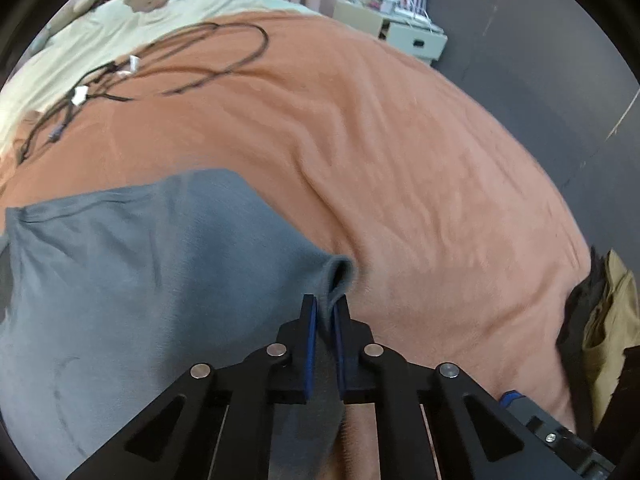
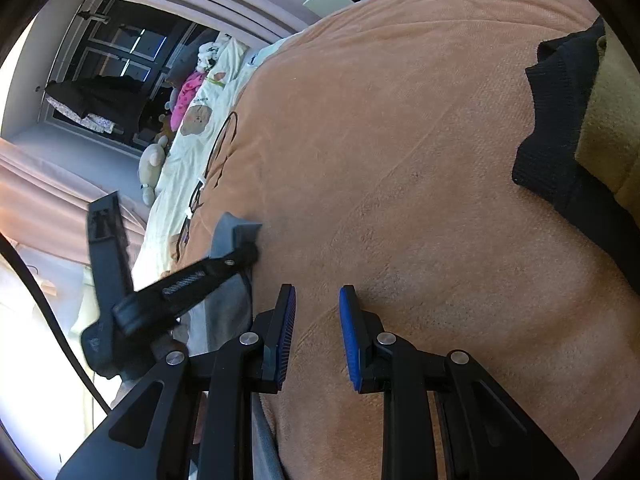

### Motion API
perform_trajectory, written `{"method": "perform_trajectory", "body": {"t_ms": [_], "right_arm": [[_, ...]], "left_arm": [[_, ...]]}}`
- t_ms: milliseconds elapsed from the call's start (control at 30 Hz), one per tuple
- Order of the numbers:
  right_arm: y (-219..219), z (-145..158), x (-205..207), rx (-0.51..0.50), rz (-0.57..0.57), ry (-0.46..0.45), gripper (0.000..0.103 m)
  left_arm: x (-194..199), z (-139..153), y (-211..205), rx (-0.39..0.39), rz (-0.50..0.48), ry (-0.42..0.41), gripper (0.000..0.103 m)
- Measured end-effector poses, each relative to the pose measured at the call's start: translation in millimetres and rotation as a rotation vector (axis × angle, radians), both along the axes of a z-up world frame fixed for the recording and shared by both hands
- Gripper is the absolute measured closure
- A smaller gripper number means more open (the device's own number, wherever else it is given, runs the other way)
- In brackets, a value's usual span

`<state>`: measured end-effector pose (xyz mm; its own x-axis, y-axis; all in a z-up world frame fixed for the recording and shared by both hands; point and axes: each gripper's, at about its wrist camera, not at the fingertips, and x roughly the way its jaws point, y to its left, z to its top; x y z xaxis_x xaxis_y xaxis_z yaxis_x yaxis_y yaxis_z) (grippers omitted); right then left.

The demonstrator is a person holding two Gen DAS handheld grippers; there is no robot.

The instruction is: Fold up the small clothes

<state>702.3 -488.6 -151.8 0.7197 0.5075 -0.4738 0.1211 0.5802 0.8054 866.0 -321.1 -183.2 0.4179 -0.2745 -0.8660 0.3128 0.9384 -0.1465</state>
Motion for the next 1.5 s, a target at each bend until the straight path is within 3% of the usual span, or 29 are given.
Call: {"method": "perform_trajectory", "body": {"t_ms": [100,367,500,600,633,667,733,933,1000,1033,1067,1100,1133,1500], "right_arm": [[1,1,-1,-0.003,0.005,-0.002,0.083],[4,5,-3,-0.002,0.040,-0.037,0.083],[-1,-2,-3,0.007,0.040,-0.024,0.083],[-4,-1,-2,-0.012,0.015,-0.003,0.082],[-5,1,-2,-0.015,0.008,-0.002,0.075],[-9,1,-3,-0.011,0.001,-0.004,0.057],[-11,4,-4,-0.016,-0.022,-0.007,0.032],[-11,-1,-7,0.011,-0.032,-0.006,0.032],[-10,0,-8,0.008,-0.035,-0.003,0.033],[-11,1,-8,0.010,-0.034,-0.003,0.035],[-10,1,-8,0.013,-0.031,-0.008,0.037],[-10,2,-7,0.013,-0.027,-0.010,0.038],[-10,2,-7,0.014,-0.024,-0.013,0.039],[-2,4,-4,0.011,0.018,-0.041,0.043]], "left_arm": [[0,13,12,-0.027,0.003,-0.007,0.095],[-3,50,50,-0.007,0.058,-0.068,0.100],[1,47,52,-0.043,0.032,-0.026,0.100],[-2,38,36,-0.045,-0.015,0.002,0.091],[-3,33,27,-0.039,-0.035,0.014,0.076],[-4,29,20,-0.032,-0.048,0.019,0.057],[-6,24,9,-0.020,-0.062,-0.001,0.046],[-4,4,-20,0.008,-0.082,-0.010,0.046],[-2,-2,-25,0.021,-0.082,-0.013,0.048],[-2,-5,-27,0.034,-0.077,-0.017,0.057],[-1,-8,-28,0.046,-0.071,-0.016,0.080],[0,-13,-29,0.063,-0.065,-0.006,0.093],[-1,-15,-28,0.077,-0.055,-0.004,0.097],[1,38,24,-0.084,0.010,-0.084,0.097]]}}
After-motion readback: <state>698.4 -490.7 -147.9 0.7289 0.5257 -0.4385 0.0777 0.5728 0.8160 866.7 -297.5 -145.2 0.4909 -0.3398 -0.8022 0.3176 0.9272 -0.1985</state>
